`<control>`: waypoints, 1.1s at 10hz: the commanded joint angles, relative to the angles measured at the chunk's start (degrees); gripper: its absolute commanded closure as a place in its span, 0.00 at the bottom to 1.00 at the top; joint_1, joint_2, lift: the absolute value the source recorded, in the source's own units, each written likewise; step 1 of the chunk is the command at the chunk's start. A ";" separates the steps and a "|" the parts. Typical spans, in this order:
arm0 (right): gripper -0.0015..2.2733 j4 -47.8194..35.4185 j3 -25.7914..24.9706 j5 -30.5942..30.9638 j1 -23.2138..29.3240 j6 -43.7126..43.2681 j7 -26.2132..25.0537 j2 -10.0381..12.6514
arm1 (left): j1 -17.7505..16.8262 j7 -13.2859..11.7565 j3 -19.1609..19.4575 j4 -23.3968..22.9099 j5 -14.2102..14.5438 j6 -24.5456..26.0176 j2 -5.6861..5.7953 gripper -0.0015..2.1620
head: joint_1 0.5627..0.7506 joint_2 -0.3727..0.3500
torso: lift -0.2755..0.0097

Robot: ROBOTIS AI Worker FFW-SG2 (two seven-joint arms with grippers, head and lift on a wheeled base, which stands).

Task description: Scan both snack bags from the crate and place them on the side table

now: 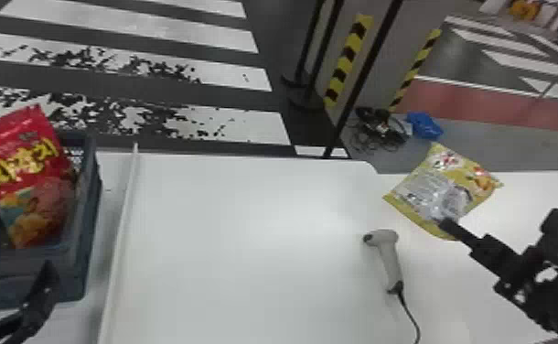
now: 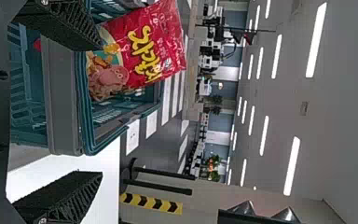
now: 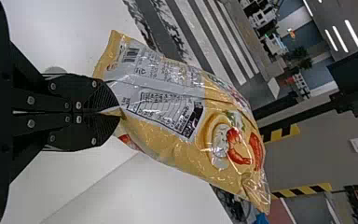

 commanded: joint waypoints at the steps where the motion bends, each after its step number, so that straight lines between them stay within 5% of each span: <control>1: 1.00 6.08 0.22 1.16 -1.33 -7.84 -1.68 -0.65 | 0.00 0.00 0.06 0.00 0.06 0.03 0.11 0.02 | 0.70 0.03 | 0.63; 6: 1.00 28.05 2.15 2.92 -6.69 -26.83 -9.42 -6.98 | 0.00 0.00 0.06 0.09 0.23 0.03 0.38 0.02 | 0.70 0.03 | 0.63; 9: 1.00 33.32 4.17 4.41 -8.01 -27.53 -12.58 -8.39 | 0.00 0.00 0.06 -0.08 0.23 0.03 0.47 0.02 | 0.70 0.03 | 0.63; 10: 0.97 35.17 4.26 4.41 -8.71 -27.53 -12.85 -8.65 | 0.00 0.00 0.06 -0.08 0.23 0.03 0.47 0.02 | 0.70 0.03 | 0.63; 11: 0.81 35.78 4.26 4.32 -8.80 -27.53 -13.28 -8.56 | 0.00 -0.09 0.06 -0.17 0.32 0.03 0.47 0.02 | 0.70 0.03 | 0.63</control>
